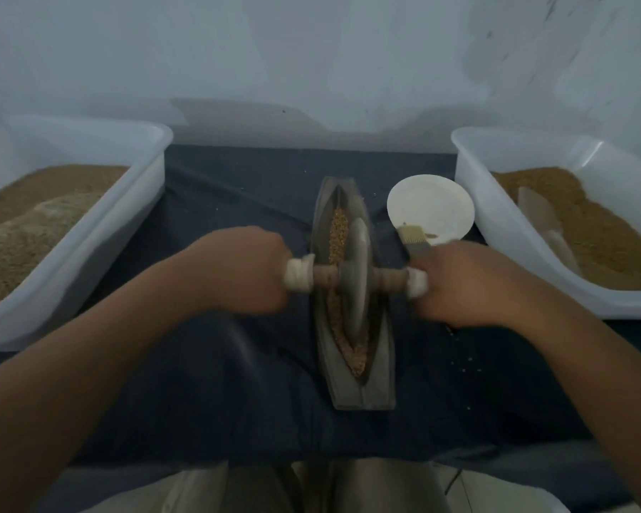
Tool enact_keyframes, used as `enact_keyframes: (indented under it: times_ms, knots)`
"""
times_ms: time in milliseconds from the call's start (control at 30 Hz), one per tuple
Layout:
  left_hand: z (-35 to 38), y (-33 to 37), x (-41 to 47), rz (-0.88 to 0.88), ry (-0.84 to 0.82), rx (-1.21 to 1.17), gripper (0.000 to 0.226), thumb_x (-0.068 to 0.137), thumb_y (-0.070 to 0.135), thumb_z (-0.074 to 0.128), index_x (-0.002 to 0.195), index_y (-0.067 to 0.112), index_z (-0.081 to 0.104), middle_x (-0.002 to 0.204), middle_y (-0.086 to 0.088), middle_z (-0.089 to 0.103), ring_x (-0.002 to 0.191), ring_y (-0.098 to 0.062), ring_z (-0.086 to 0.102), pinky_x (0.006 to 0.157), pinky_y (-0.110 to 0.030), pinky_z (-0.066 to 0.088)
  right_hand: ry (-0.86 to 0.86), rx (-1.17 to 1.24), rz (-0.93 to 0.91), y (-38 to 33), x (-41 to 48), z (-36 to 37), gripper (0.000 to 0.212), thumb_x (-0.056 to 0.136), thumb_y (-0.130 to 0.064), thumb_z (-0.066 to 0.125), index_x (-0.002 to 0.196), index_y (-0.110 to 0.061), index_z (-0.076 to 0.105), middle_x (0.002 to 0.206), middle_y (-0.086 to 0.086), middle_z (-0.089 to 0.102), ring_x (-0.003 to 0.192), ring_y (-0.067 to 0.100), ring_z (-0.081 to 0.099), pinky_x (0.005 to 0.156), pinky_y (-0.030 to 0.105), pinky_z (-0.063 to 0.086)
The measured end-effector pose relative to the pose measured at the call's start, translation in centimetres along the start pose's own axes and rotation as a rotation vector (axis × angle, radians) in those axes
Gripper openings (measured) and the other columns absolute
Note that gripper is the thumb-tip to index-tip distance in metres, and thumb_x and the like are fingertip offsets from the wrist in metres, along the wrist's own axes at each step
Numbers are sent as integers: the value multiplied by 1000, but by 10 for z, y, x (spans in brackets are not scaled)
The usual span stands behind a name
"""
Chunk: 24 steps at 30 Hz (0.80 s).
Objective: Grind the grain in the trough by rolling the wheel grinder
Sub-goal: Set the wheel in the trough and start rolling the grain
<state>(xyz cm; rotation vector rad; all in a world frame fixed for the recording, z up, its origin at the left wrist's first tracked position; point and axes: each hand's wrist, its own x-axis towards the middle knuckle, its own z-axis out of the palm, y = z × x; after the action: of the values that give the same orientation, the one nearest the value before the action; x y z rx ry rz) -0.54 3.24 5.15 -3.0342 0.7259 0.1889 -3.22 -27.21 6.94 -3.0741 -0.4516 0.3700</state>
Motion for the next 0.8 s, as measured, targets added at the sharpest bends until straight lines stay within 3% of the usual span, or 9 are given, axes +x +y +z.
enact_keyframes:
  times_ms: [133,200,300,367,433,500,567,667,800]
  knots:
    - [-17,-16,59,-172,108,-9,30,78,43,69,66,20,55,67,5,58,66,-23,62,63,-32,53,284,-117,124,-6,66,-16,21,87,-30,64,68,-25,58,70,-3,60,67,18,60,63,35,50]
    - [-21,-20,74,-209,139,-8,29,80,43,68,68,20,55,73,2,60,71,-25,63,68,-36,56,313,-142,146,-5,87,-27,20,87,-29,64,69,-22,59,71,-1,60,67,18,59,64,35,49]
    - [-18,-14,59,-167,52,-42,25,80,36,68,69,18,56,72,2,61,70,-24,63,65,-34,54,232,-153,97,-5,80,-27,21,89,-30,65,70,-22,62,71,-2,63,66,16,59,65,34,51]
    - [-8,-8,27,-101,-6,-50,21,76,34,67,67,18,57,66,4,61,62,-16,62,54,-27,48,84,-74,49,-5,45,-18,19,87,-32,68,69,-27,63,70,-5,64,65,12,62,60,33,51]
    - [4,-1,-6,-26,11,-2,21,67,42,61,61,22,54,54,7,54,49,-5,52,44,-22,34,-54,-4,26,-6,5,-7,16,78,-38,70,67,-30,62,66,-8,63,59,6,60,52,27,43]
    - [10,2,-15,-5,96,78,23,62,49,54,59,27,50,51,8,49,45,-2,43,43,-21,26,-73,15,32,-5,-10,-2,19,77,-43,70,65,-32,61,64,-8,61,56,4,59,50,25,40]
    - [6,0,2,-46,130,103,24,66,50,54,62,26,52,57,8,52,50,-8,47,47,-22,30,-5,-12,51,-6,4,-2,20,83,-40,69,68,-31,61,67,-7,62,60,6,59,52,28,43]
    - [-9,-13,52,-159,162,73,23,75,46,61,72,23,61,73,5,63,66,-23,61,61,-31,47,204,-89,139,-10,51,-10,22,91,-34,64,71,-26,59,73,-4,62,69,15,59,66,35,51]
    - [-21,-20,73,-211,153,10,22,79,41,68,74,22,59,77,1,63,75,-28,64,72,-39,58,309,-152,168,-11,86,-23,24,92,-27,63,71,-23,53,74,0,58,70,18,57,67,34,44]
